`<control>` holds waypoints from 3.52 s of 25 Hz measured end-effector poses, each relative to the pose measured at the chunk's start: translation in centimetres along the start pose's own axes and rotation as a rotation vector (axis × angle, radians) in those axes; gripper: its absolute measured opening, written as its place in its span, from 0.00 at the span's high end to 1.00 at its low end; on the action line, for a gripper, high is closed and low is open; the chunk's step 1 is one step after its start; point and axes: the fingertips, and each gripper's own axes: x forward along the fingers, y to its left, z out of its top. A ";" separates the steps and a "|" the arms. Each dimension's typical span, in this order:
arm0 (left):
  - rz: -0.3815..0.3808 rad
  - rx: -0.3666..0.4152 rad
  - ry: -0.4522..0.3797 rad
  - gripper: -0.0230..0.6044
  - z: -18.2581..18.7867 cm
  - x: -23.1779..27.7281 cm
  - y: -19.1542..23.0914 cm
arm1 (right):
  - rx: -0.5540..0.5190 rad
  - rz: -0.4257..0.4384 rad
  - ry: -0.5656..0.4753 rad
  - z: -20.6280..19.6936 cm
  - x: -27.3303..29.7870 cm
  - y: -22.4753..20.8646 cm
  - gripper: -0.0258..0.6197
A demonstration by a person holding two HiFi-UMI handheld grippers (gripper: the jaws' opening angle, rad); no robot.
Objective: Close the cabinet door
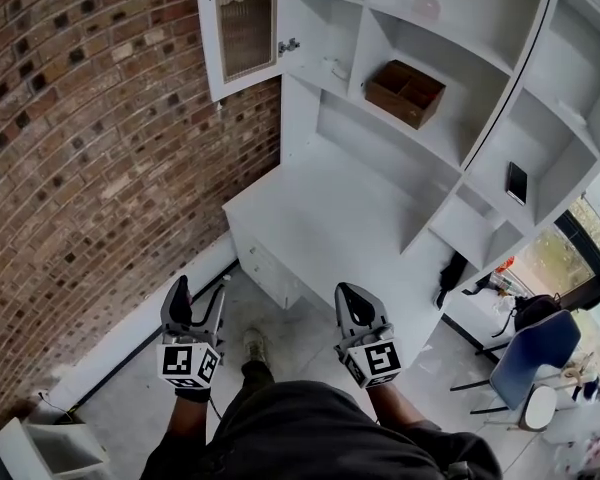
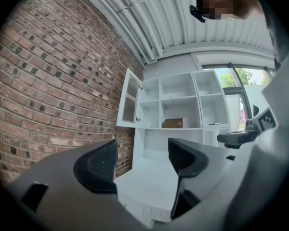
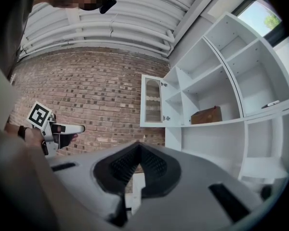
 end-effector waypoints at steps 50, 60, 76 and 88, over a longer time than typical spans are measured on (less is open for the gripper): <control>-0.154 0.158 -0.307 0.55 23.9 44.7 16.7 | -0.037 -0.100 -0.047 4.0 26.8 -10.8 0.96; -0.135 0.151 -0.339 0.60 29.5 50.3 17.4 | -0.011 -0.170 -0.048 3.3 24.8 -13.5 0.96; -0.188 0.159 -0.360 0.71 34.2 54.5 17.4 | 0.011 -0.256 -0.045 2.6 23.2 -15.9 0.96; -0.242 0.148 -0.382 0.79 34.2 53.9 15.9 | 0.026 -0.252 -0.034 2.2 23.6 -16.3 0.96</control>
